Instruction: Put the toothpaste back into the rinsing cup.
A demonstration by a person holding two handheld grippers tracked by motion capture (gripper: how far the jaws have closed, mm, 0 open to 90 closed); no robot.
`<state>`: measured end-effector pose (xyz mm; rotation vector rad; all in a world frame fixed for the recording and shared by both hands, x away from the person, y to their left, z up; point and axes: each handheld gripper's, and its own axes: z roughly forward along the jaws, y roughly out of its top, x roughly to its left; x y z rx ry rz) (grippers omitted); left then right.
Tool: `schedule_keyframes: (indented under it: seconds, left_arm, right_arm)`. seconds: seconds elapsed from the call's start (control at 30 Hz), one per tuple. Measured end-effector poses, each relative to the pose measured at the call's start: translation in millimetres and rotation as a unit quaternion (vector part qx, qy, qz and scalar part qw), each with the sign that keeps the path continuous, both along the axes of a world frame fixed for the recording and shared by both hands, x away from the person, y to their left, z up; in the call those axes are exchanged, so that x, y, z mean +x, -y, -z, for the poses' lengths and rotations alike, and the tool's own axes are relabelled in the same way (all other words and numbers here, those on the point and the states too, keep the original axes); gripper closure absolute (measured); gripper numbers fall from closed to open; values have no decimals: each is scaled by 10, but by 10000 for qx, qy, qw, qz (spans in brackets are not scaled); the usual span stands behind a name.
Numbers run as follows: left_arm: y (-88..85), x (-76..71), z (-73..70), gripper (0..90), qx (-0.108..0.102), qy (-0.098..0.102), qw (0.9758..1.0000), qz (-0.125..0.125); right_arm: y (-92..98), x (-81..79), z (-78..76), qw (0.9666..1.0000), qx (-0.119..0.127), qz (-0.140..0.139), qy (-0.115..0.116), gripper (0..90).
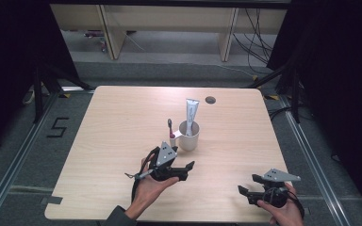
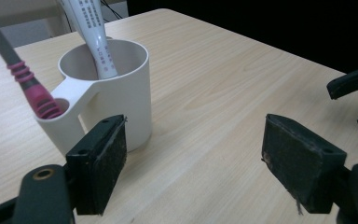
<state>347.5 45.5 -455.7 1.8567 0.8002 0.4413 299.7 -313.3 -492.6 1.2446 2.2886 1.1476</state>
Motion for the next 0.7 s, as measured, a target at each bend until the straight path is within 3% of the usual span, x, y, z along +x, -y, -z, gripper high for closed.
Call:
schedule_keyframes:
  seconds: [0.07, 0.13, 0.23, 0.3, 0.37, 0.4, 0.6, 0.63, 0.7]
  left_arm:
    - [-15, -15, 5, 221, 7, 5, 10000, -19]
    - [-27, -27, 10, 220, 18, 5, 10000, -7]
    - [-48, -55, 18, 219, 17, 26, 10000, 35]
    - [-71, -75, 19, 217, 42, 30, 10000, 18]
    - [-97, -101, 26, 216, 49, 45, 10000, 24]
    - [-109, -108, 32, 215, 50, 55, 10000, 39]
    - [-225, -185, 81, 212, 128, 50, 9999, 7]
    - [-242, -194, 89, 211, 128, 39, 9999, 11]
    - [-275, -209, 102, 209, 155, 38, 9999, 5]
  right_arm:
    - [-32, -10, 10, 9998, 93, 95, -117, 247]
    - [-17, 11, 8, 10000, 13, -28, 1, 247]
    - [-20, 12, 12, 10000, 13, -51, 2, 246]
    - [-34, -13, 8, 9998, 123, 64, -152, 246]
    - [-26, -7, 2, 9999, 90, 52, -124, 246]
    - [-14, 11, 1, 10000, 3, -18, 4, 246]
    - [-34, -6, 3, 10000, -31, -62, 27, 246]
    - [-53, -32, -2, 9999, 59, 66, -124, 246]
    - [-60, -38, 1, 9998, 88, 86, -122, 246]
